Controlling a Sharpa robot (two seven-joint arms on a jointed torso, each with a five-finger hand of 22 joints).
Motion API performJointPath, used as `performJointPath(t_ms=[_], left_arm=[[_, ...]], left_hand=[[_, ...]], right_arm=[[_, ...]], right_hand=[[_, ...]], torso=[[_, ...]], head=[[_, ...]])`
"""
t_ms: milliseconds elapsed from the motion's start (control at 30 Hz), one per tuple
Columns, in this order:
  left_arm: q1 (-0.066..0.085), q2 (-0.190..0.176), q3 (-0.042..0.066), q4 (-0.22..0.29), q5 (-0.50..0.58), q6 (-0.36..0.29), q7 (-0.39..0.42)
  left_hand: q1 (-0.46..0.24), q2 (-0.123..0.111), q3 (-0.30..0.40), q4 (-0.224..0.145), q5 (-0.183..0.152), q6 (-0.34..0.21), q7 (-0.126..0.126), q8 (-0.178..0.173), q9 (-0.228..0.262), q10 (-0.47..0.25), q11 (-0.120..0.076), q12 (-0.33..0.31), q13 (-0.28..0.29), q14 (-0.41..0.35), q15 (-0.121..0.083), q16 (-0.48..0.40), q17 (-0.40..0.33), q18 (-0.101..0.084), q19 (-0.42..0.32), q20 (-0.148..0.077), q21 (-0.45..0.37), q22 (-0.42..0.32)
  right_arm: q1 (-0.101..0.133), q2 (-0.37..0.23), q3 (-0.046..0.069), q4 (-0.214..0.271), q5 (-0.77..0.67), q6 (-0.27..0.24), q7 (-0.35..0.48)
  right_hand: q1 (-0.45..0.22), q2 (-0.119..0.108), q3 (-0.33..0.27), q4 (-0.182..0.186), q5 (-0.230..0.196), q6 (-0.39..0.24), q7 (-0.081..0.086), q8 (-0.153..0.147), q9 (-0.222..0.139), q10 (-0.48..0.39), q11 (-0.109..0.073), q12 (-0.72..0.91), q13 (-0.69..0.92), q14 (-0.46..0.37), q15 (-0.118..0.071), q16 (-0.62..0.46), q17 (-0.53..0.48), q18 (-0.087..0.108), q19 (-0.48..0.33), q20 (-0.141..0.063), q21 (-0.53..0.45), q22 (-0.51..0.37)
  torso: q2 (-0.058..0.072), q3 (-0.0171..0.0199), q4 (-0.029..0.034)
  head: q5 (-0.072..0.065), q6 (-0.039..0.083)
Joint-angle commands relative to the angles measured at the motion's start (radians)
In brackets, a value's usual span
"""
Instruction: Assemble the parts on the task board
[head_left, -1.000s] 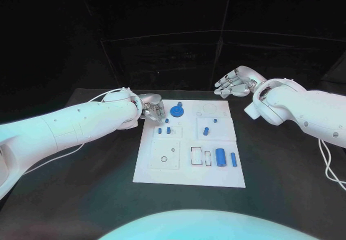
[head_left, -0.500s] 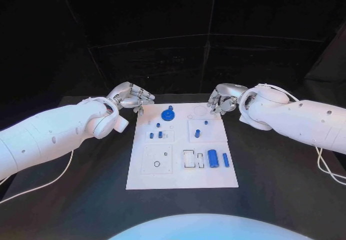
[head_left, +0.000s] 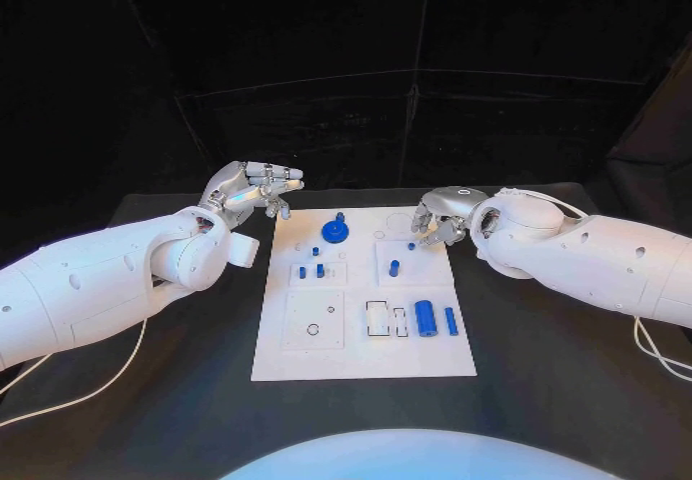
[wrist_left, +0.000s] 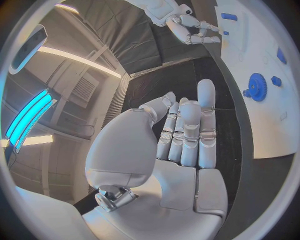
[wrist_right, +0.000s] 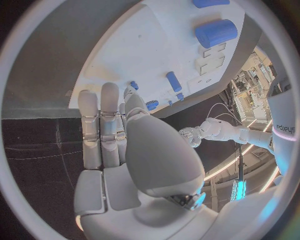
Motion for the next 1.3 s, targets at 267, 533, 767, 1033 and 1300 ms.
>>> performJointPath(t_ms=[267, 533, 767, 1033, 1300], left_arm=[[-0.002, -0.009, 0.001, 0.027, 0.091, 0.026, 0.053], [-0.003, -0.010, 0.001, 0.034, 0.092, 0.029, 0.048], [-0.003, -0.010, 0.001, 0.033, 0.092, 0.030, 0.045], [-0.003, -0.011, 0.001, 0.032, 0.092, 0.030, 0.043], [-0.003, -0.012, 0.001, 0.030, 0.092, 0.030, 0.041]], left_hand=[[0.002, 0.007, -0.005, 0.002, 0.007, 0.006, -0.001, 0.005, 0.001, 0.006, -0.002, 0.007, 0.001, -0.014, -0.002, -0.008, -0.010, 0.011, -0.007, 0.001, -0.005, -0.003], [0.004, 0.005, -0.008, 0.000, 0.007, 0.004, 0.000, 0.005, 0.000, 0.003, -0.001, 0.010, 0.001, -0.021, -0.001, -0.014, -0.022, 0.010, -0.009, 0.001, -0.009, -0.005], [0.004, 0.005, -0.009, -0.001, 0.008, 0.002, 0.001, 0.005, 0.000, 0.001, 0.000, 0.010, 0.001, -0.024, -0.001, -0.016, -0.026, 0.010, -0.010, 0.001, -0.010, -0.006], [0.005, 0.005, -0.009, -0.001, 0.008, 0.001, 0.002, 0.005, 0.000, 0.000, 0.000, 0.011, 0.000, -0.026, -0.001, -0.018, -0.030, 0.010, -0.011, 0.001, -0.011, -0.006], [0.006, 0.005, -0.010, -0.002, 0.008, 0.000, 0.002, 0.005, -0.001, -0.002, 0.001, 0.012, 0.000, -0.029, 0.000, -0.020, -0.035, 0.010, -0.012, 0.001, -0.013, -0.007]], right_arm=[[-0.016, 0.016, 0.000, 0.005, -0.039, 0.008, 0.014], [-0.028, 0.029, 0.000, -0.008, -0.043, 0.041, 0.003], [-0.034, 0.039, 0.000, -0.013, -0.044, 0.056, 0.003], [-0.037, 0.044, 0.000, -0.020, -0.062, 0.061, -0.017], [-0.039, 0.047, 0.000, -0.014, -0.070, 0.009, -0.028]], right_hand=[[0.024, 0.004, 0.042, 0.002, -0.022, -0.004, 0.002, -0.004, -0.001, 0.002, -0.001, -0.015, -0.001, 0.019, 0.002, 0.192, 0.163, -0.030, 0.033, 0.003, 0.128, 0.141], [0.029, -0.002, 0.067, 0.005, -0.025, -0.005, 0.006, -0.004, -0.001, 0.005, 0.002, -0.022, -0.002, 0.015, 0.004, 0.260, 0.219, -0.037, 0.043, 0.006, 0.172, 0.191], [0.043, 0.003, 0.106, 0.004, -0.040, 0.007, 0.005, 0.000, 0.000, 0.022, 0.000, -0.022, -0.001, 0.024, 0.003, 0.348, 0.301, -0.051, 0.078, 0.006, 0.237, 0.271], [0.066, 0.012, 0.202, -0.012, -0.073, 0.052, 0.003, 0.008, 0.003, 0.071, -0.007, -0.018, 0.002, 0.029, -0.002, 0.447, 0.391, -0.070, 0.127, 0.003, 0.325, 0.378], [0.027, -0.008, 0.307, -0.017, -0.083, 0.091, -0.007, 0.012, 0.005, 0.112, -0.018, -0.019, 0.004, 0.021, -0.009, 0.484, 0.409, -0.080, 0.147, -0.002, 0.369, 0.432]], torso=[[0.001, 0.0008, -0.0018], [0.001, 0.0015, -0.0012], [0.000, 0.0013, -0.0003], [0.000, 0.0013, -0.0020], [0.001, 0.0016, -0.0017]], head=[[0.004, 0.001], [0.003, -0.001], [0.003, -0.005], [-0.001, -0.008], [-0.004, -0.008]])
